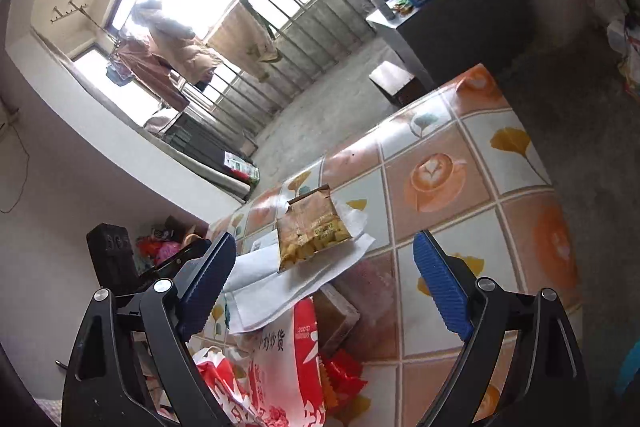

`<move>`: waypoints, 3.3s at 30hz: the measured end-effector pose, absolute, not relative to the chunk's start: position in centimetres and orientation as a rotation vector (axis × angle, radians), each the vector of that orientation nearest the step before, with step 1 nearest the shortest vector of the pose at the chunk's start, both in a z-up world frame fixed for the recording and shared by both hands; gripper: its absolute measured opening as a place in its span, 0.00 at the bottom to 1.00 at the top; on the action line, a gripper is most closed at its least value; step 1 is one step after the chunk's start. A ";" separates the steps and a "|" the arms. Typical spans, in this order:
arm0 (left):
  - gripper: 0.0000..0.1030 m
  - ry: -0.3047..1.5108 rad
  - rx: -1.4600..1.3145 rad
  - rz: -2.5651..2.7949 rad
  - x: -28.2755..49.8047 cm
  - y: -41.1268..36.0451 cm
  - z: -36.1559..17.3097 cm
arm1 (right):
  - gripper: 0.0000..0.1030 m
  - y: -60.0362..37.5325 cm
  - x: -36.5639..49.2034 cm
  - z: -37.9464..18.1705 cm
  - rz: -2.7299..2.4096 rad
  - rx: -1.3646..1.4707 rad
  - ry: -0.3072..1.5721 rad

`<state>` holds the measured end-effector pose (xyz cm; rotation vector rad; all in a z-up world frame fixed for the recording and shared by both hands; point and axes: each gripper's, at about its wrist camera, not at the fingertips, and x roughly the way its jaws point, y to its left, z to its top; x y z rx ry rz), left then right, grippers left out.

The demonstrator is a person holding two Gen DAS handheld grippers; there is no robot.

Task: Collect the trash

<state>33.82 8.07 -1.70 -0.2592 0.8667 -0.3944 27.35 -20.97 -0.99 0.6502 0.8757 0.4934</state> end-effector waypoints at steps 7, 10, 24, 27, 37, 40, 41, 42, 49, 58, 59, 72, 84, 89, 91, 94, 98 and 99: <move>0.34 0.945 -0.272 -0.363 37.9 8.3 -6.5 | 0.64 -17.6 30.7 -4.9 0.533 0.653 1.021; 0.32 0.943 -0.307 -0.399 37.9 8.5 -6.7 | 0.51 -16.8 30.0 -4.4 0.593 0.663 1.033; 0.30 0.993 -0.261 -0.501 31.3 7.9 -6.3 | 0.33 -17.9 24.7 -4.4 0.637 0.708 1.040; 0.30 1.010 -0.270 -0.520 29.1 8.2 -6.2 | 0.33 -17.9 23.3 -4.1 0.638 0.709 1.040; 0.30 0.910 -0.200 -0.532 23.5 8.8 -2.6 | 0.59 -17.1 20.2 -0.9 0.565 0.577 0.969; 0.30 0.865 -0.194 -0.544 22.4 8.9 -1.0 | 0.65 -17.9 19.2 0.0 0.531 0.553 0.931; 0.30 0.853 -0.191 -0.549 22.0 9.0 -0.5 | 0.65 -18.2 18.9 0.4 0.515 0.544 0.920; 0.30 0.843 -0.188 -0.555 21.6 9.0 -0.1 | 0.65 -18.5 18.6 0.7 0.503 0.535 0.909; 0.33 0.814 -0.204 -0.627 20.3 8.0 2.1 | 0.65 -19.8 17.0 1.6 0.462 0.566 0.851; 0.50 0.845 -0.103 -0.720 22.7 2.1 2.1 | 0.49 -21.8 17.6 -1.5 0.466 0.743 0.925; 0.54 0.844 -0.069 -0.729 22.9 1.3 2.2 | 0.47 -21.8 17.9 -1.9 0.468 0.754 0.934; 0.64 0.798 0.384 -0.750 21.2 -5.5 -0.4 | 0.43 -22.4 19.1 -4.5 0.492 0.853 0.998; 0.64 0.920 0.314 -0.715 23.4 -4.2 -3.3 | 0.10 -21.8 18.9 -5.4 0.558 0.893 0.998; 0.64 0.907 0.295 -0.715 23.4 -3.7 -3.0 | 0.02 -21.4 18.6 -3.8 0.630 0.896 0.956; 0.64 0.900 0.288 -0.719 23.3 -3.5 -2.8 | 0.01 -21.2 18.5 -3.1 0.673 0.918 0.941; 0.64 0.883 0.274 -0.726 23.0 -3.1 -2.5 | 0.00 -20.9 18.4 -2.2 0.726 0.940 0.918; 0.64 0.863 0.266 -0.733 22.6 -2.9 -2.2 | 0.00 -20.2 18.7 -1.7 0.781 0.967 0.917; 0.64 0.862 0.265 -0.730 22.6 -2.9 -2.2 | 0.00 -20.0 18.8 -1.7 0.792 0.969 0.917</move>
